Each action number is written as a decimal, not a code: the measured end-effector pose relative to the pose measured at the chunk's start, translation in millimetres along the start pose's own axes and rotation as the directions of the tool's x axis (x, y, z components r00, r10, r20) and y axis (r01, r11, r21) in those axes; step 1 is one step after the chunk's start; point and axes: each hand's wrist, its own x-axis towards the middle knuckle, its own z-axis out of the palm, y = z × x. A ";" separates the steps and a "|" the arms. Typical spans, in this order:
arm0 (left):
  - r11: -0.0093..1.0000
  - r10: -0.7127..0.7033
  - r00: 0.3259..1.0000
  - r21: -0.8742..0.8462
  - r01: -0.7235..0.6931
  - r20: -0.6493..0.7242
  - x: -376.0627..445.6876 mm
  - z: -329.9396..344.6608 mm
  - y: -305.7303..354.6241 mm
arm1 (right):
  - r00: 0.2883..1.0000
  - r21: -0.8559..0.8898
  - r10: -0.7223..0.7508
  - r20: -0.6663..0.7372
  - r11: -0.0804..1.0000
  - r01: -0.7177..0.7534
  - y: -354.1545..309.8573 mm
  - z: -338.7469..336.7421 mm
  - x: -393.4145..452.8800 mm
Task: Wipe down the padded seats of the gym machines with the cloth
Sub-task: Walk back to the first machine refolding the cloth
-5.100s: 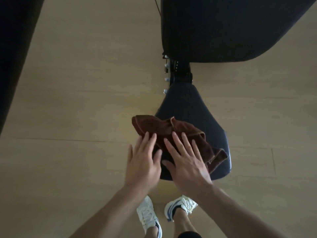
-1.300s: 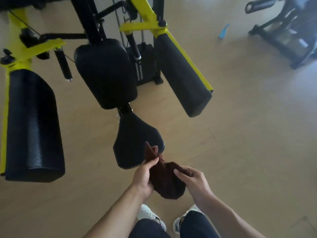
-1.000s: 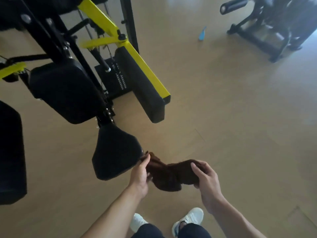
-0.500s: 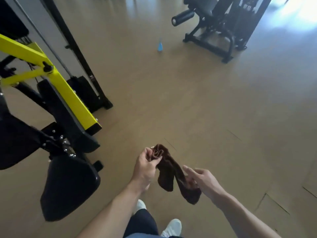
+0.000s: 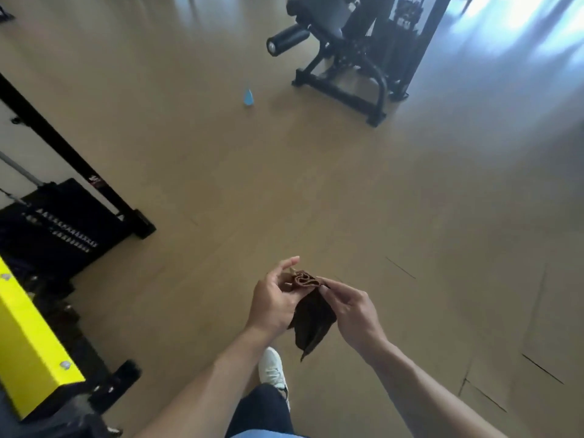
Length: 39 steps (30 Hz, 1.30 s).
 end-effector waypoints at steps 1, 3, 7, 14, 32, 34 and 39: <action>0.997 0.023 1.000 0.068 -0.022 -0.004 17.6 -0.2 7.1 | 0.999 -0.029 0.010 -0.036 1.000 -0.011 -3.6 -1.8 17.6; 0.975 0.078 0.997 0.212 -0.073 -0.015 51.1 -1.1 22.8 | 0.992 -0.030 0.005 -0.123 1.000 -0.009 -10.9 -5.9 50.2; 0.881 0.116 0.993 0.462 -0.101 -0.004 115.6 0.1 55.5 | 0.961 0.014 -0.009 -0.276 1.000 0.013 -35.4 -22.3 104.6; 0.744 0.214 0.976 0.643 -0.181 0.027 223.0 34.5 109.4 | 0.812 0.018 0.015 -0.584 1.000 -0.005 -54.9 -91.8 207.7; 0.900 -0.112 0.834 0.412 -0.145 0.540 455.3 259.9 242.7 | 1.000 0.058 -0.012 -0.028 0.998 0.014 -150.5 -297.0 463.9; 0.896 -0.076 0.848 0.410 -0.172 0.524 481.6 277.3 252.6 | 0.994 -0.009 -0.052 -0.094 0.999 0.052 -148.0 -311.6 487.4; 0.912 -0.020 0.865 0.363 -0.190 0.501 552.3 315.6 276.2 | 0.976 0.008 -0.086 -0.202 0.996 0.090 -128.7 -328.3 556.7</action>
